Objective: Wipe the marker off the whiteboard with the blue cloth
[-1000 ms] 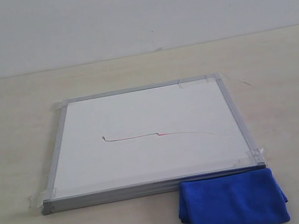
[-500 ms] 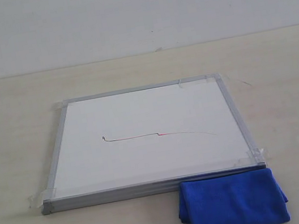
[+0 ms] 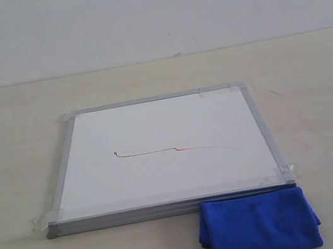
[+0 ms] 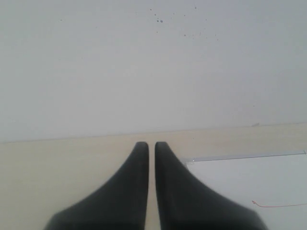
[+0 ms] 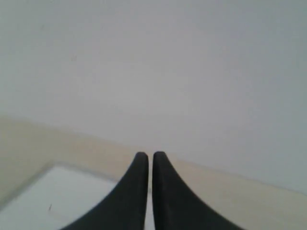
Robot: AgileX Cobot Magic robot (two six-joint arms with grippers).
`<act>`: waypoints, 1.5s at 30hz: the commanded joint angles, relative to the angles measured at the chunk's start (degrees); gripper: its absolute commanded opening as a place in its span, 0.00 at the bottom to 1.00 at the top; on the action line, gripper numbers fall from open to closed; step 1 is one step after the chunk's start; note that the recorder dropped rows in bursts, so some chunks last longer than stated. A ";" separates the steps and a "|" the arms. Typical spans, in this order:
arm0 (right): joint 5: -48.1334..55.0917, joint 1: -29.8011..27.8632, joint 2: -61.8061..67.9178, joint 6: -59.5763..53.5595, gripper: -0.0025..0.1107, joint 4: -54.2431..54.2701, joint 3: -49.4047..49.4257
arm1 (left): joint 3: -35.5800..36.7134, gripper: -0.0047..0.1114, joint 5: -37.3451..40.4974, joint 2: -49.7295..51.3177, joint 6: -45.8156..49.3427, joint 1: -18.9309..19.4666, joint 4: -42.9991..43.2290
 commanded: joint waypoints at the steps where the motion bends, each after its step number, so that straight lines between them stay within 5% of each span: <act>1: 14.90 6.90 15.61 -16.69 0.03 2.99 -5.98 | -0.16 0.08 -0.08 0.17 -0.33 -0.09 -0.33; 5: 21.95 11.98 26.31 -29.58 0.03 3.34 -6.13 | -0.16 0.08 -0.08 0.17 -0.33 -0.09 -0.33; 10: 24.49 13.50 37.99 -32.12 0.05 3.49 -6.13 | -0.16 0.08 -0.08 0.17 -0.33 -0.09 -0.33; 13: 25.17 13.86 43.61 -32.28 0.22 4.44 -6.01 | -0.16 0.08 -0.08 0.17 -0.33 -0.09 -0.33; 16: 24.95 14.00 47.83 -33.98 0.53 5.85 -5.91 | -0.16 0.08 -0.08 0.17 -0.33 -0.09 -0.33; 18: 25.29 14.52 50.40 -37.99 0.62 6.23 -5.91 | -0.16 0.08 -0.08 0.17 -0.33 -0.09 -0.33; 29: 14.20 16.38 60.65 -56.45 0.61 7.00 -0.86 | -0.16 0.08 -0.08 0.17 -0.33 -0.09 -0.33; 45: -0.60 16.38 64.76 -61.17 0.70 6.88 6.77 | -0.16 0.08 -0.08 0.17 -0.33 -0.09 -0.33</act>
